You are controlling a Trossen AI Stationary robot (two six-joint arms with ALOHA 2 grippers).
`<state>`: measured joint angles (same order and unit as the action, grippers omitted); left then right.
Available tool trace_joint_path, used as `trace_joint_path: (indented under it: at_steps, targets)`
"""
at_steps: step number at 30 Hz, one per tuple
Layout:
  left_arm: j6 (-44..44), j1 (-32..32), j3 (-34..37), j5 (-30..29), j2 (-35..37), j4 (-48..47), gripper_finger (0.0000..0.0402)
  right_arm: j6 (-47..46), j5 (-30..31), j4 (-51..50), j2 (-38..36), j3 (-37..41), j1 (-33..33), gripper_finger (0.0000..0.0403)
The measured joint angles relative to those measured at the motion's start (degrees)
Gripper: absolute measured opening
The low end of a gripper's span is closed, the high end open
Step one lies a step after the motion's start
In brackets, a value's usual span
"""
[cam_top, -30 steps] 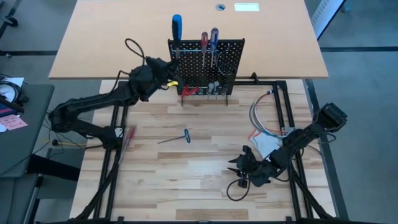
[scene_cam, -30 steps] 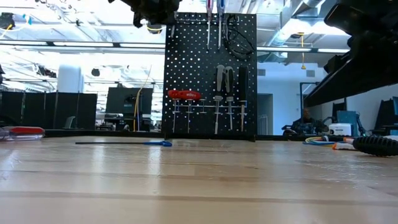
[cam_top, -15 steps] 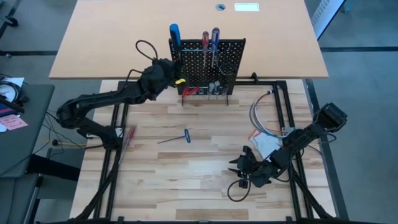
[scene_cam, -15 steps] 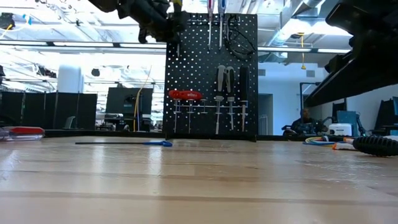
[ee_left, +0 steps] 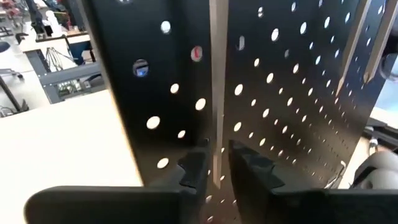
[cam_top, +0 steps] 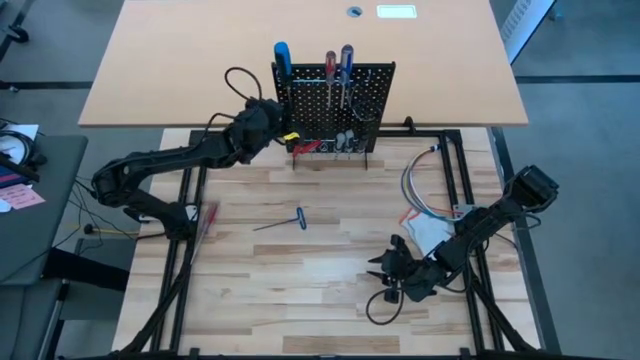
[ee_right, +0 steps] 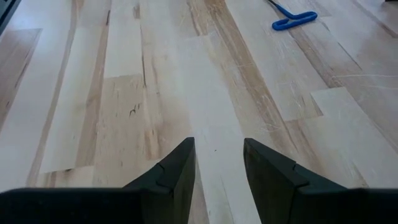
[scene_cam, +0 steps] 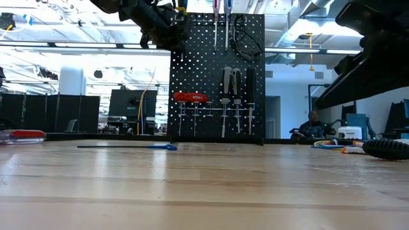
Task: Hang tools onto peg board
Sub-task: Hang the blue screwdriver on the pegboard, then hang the transparent red screwdriver on the pegboard
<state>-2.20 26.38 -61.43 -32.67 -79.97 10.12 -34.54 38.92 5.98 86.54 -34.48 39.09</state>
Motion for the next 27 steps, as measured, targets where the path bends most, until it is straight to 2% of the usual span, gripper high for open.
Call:
trace_joint_path:
  at_steps: [4,9,16,22,27]
  targets:
    - [0.4,0.0,0.0,-0.5,0.3,-3.3,0.01,0.0,0.0,0.0,0.0,0.0,0.0,0.0143]
    - [2.6,-0.4,0.0,-1.1,2.6,-12.1,0.015,0.0,0.0,0.0,0.0,0.0,0.1,0.0143]
    - [-0.2,-3.7,0.0,-1.2,10.6,-32.3,0.0168,0.0,0.0,0.0,0.0,0.0,0.3,0.0143]
    - [-10.0,-12.7,0.0,-1.2,14.7,-50.4,0.016,0.1,0.0,0.0,0.0,0.0,0.2,0.0143]
    - [-26.0,-25.5,0.0,2.3,12.1,-63.2,0.0145,0.3,0.0,0.0,0.0,0.0,-0.3,0.0143]
